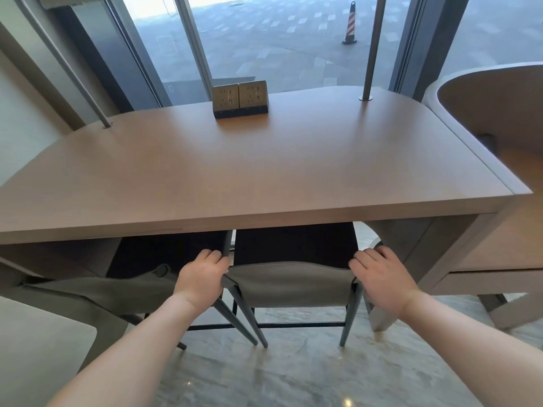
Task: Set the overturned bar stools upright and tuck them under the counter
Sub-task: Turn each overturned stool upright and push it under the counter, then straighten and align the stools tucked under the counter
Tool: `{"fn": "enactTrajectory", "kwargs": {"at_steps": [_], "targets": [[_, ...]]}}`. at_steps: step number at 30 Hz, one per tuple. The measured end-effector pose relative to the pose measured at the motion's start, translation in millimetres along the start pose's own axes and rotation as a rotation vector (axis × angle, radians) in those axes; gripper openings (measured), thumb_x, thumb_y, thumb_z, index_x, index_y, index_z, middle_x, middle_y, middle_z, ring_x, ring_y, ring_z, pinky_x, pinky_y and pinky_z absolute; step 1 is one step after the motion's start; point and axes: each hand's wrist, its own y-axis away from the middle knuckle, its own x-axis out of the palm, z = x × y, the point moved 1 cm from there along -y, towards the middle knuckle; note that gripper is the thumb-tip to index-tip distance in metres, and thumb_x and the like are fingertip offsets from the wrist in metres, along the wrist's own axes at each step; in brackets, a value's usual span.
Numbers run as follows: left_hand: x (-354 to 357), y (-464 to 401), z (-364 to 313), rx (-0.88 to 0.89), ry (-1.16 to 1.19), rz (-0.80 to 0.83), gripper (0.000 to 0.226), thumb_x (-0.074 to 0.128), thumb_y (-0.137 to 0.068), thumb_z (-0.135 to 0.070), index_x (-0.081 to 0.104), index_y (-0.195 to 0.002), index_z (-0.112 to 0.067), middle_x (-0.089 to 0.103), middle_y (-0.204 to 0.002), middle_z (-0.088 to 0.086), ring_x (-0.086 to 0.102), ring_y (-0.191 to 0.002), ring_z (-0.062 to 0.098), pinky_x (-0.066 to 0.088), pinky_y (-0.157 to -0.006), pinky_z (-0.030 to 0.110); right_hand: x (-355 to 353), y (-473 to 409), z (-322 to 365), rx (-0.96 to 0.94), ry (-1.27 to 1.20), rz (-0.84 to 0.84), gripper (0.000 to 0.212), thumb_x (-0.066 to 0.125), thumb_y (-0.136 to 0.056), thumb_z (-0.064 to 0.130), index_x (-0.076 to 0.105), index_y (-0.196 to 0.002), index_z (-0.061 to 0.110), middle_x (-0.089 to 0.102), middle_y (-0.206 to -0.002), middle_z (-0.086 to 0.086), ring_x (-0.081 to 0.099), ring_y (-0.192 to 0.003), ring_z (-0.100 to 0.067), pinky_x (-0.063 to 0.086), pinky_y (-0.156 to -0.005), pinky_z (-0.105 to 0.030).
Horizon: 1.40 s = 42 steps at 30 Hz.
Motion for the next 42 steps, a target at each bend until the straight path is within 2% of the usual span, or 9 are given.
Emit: {"fn": "enactTrajectory", "kwargs": {"at_steps": [12,16,20,23,26,29,31,38,42], "targets": [[14.6,13.1,-0.5,0.002,0.052,-0.121,0.034,0.082,-0.065,0.004,0.075,-0.097,-0.003,0.065,-0.087,0.013,0.063,-0.082,0.035,0.054,-0.056,0.037,-10.3,3.2,11.0,0.059,0.055,0.029,0.055,0.071,-0.048,-0.006,0.067,-0.1,0.011,0.06,-0.087,-0.008,0.058,-0.08,-0.032,0.052,-0.074,-0.045],[11.1,11.0,-5.0,-0.006,0.147,-0.163,0.026,0.076,-0.076,-0.005,0.074,-0.101,-0.005,0.066,-0.094,0.012,0.064,-0.087,0.033,0.055,-0.06,0.04,-17.0,1.1,20.2,0.097,0.08,0.144,0.06,0.071,-0.059,0.0,0.062,-0.117,0.016,0.061,-0.105,-0.008,0.057,-0.097,-0.031,0.049,-0.086,-0.044],[-2.2,4.4,-10.1,0.047,0.306,-0.168,0.023,0.065,-0.085,-0.011,0.072,-0.107,-0.007,0.065,-0.098,0.006,0.062,-0.085,0.025,0.053,-0.062,0.036,-30.8,3.1,39.0,0.183,0.044,0.09,0.067,0.078,-0.042,-0.005,0.067,-0.106,0.013,0.062,-0.096,-0.01,0.06,-0.081,-0.03,0.054,-0.067,-0.04],[-13.7,1.6,-14.7,0.027,0.515,-0.129,0.02,0.068,-0.089,-0.01,0.07,-0.109,-0.013,0.062,-0.105,-0.003,0.059,-0.092,0.012,0.051,-0.074,0.026,-42.1,5.4,61.3,0.276,-0.047,0.068,0.059,0.077,-0.051,-0.004,0.065,-0.106,0.013,0.058,-0.094,-0.006,0.054,-0.074,-0.026,0.051,-0.055,-0.035],[-27.0,-0.1,-27.7,-0.1,0.869,-0.058,0.019,0.064,-0.093,-0.015,0.065,-0.099,-0.033,0.06,-0.102,-0.018,0.058,-0.096,0.0,0.044,-0.076,0.009,-55.2,6.3,88.1,0.47,-0.26,-0.06,0.046,0.074,-0.068,-0.002,0.065,-0.108,0.016,0.058,-0.095,0.0,0.056,-0.075,-0.021,0.049,-0.053,-0.031],[-41.3,-2.6,-47.6,-0.264,1.286,0.056,0.022,0.063,-0.093,-0.021,0.068,-0.093,-0.042,0.068,-0.094,-0.015,0.064,-0.093,0.002,0.048,-0.075,0.013,-75.6,11.2,111.7,0.822,-0.707,-0.094,0.029,0.06,-0.089,0.021,0.055,-0.113,0.038,0.055,-0.101,0.019,0.054,-0.092,0.001,0.044,-0.07,-0.017],[-50.9,-3.1,-65.4,-0.337,1.506,0.144,0.02,0.061,-0.093,-0.024,0.071,-0.093,-0.041,0.071,-0.096,-0.013,0.068,-0.091,0.007,0.049,-0.076,0.021,-91.1,22.9,124.2,1.025,-0.973,-0.185,0.019,0.058,-0.089,0.029,0.057,-0.103,0.041,0.061,-0.089,0.017,0.057,-0.087,0.005,0.043,-0.066,-0.012],[-72.0,3.4,-144.8,-0.324,1.914,0.449,0.022,0.056,-0.098,-0.017,0.076,-0.092,-0.025,0.074,-0.096,0.005,0.07,-0.085,0.017,0.053,-0.072,0.028,-146.8,98.8,131.6,1.439,-1.422,-0.587,0.012,0.056,-0.096,0.02,0.067,-0.1,0.021,0.071,-0.088,-0.004,0.069,-0.077,-0.016,0.055,-0.066,-0.028],[-92.7,-4.1,-185.3,-0.231,2.001,0.547,0.016,0.058,-0.095,-0.015,0.071,-0.104,-0.014,0.073,-0.095,0.008,0.069,-0.083,0.019,0.054,-0.07,0.029,-181.0,135.2,114.0,1.5,-1.575,-0.825,0.016,0.052,-0.1,0.019,0.063,-0.107,0.011,0.071,-0.092,-0.009,0.069,-0.08,-0.02,0.054,-0.069,-0.034]]}}
